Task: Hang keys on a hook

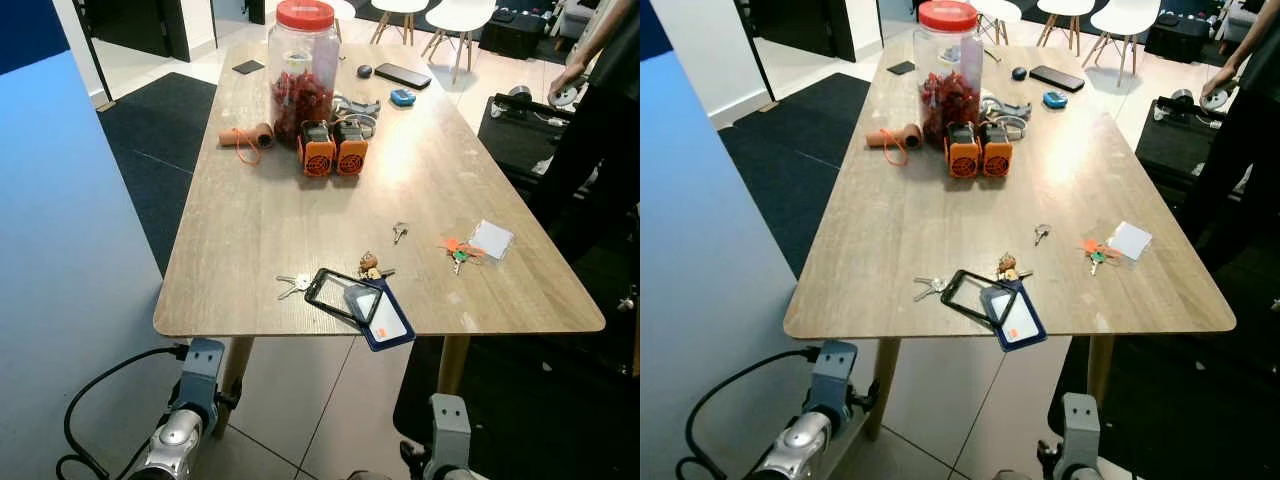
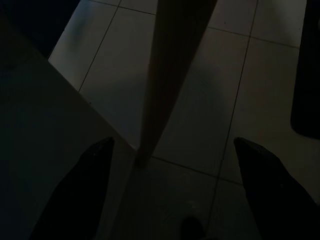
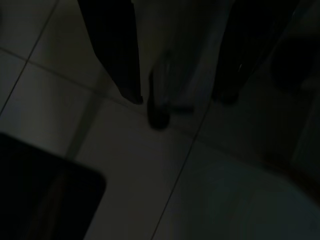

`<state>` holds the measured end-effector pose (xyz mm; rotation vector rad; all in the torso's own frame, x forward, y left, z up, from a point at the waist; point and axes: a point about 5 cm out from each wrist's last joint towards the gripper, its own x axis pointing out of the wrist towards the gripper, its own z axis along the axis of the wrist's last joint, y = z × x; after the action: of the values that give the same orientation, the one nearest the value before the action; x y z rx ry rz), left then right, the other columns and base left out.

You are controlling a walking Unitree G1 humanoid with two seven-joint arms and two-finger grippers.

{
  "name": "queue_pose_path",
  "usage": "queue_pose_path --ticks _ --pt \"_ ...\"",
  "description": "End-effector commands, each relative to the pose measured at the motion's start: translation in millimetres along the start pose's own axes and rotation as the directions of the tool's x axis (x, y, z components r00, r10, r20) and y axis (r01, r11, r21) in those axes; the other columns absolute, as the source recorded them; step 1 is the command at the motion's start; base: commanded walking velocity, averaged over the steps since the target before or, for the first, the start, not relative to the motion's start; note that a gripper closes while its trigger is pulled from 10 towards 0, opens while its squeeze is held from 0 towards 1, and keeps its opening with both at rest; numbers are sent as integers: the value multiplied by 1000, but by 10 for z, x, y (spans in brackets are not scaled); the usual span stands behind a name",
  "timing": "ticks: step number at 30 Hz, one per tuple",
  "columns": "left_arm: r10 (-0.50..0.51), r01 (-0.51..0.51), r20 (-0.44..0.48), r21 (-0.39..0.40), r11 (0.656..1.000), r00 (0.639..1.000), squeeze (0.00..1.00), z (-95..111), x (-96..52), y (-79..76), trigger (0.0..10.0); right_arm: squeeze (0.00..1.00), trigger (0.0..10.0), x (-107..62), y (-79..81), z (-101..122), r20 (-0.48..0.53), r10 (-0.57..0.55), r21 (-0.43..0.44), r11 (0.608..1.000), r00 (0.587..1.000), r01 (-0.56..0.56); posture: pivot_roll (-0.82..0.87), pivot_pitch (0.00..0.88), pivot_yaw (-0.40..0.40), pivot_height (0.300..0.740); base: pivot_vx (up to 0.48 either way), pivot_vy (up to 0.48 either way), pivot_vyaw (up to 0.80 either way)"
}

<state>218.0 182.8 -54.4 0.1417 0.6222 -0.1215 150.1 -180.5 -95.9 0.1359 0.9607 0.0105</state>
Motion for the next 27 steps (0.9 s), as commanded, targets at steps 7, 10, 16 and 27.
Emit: queue_pose_path --ticks 7,10,16,27 --pt "-6 7 -26 31 1000 1000 0 -117 -65 53 10000 0 10000 -73 -83 -230 -64 -44 22 999 997 46 77 53 -37 740 0 0 0" --pt "-11 12 -28 30 999 1000 0 -117 -64 49 10000 0 10000 -77 -92 -236 -65 -45 21 999 997 46 77 53 -37 740 0 0 0" --pt "-27 28 -25 32 999 999 0 -100 -51 20 10000 0 10000 -63 -105 -181 -54 -49 26 998 997 50 73 54 -32 740 0 -480 0" --pt "-24 24 -30 24 999 999 0 -104 -51 30 10000 0 10000 -48 -68 -157 -47 -40 27 999 998 42 74 53 -33 740 0 -480 0"
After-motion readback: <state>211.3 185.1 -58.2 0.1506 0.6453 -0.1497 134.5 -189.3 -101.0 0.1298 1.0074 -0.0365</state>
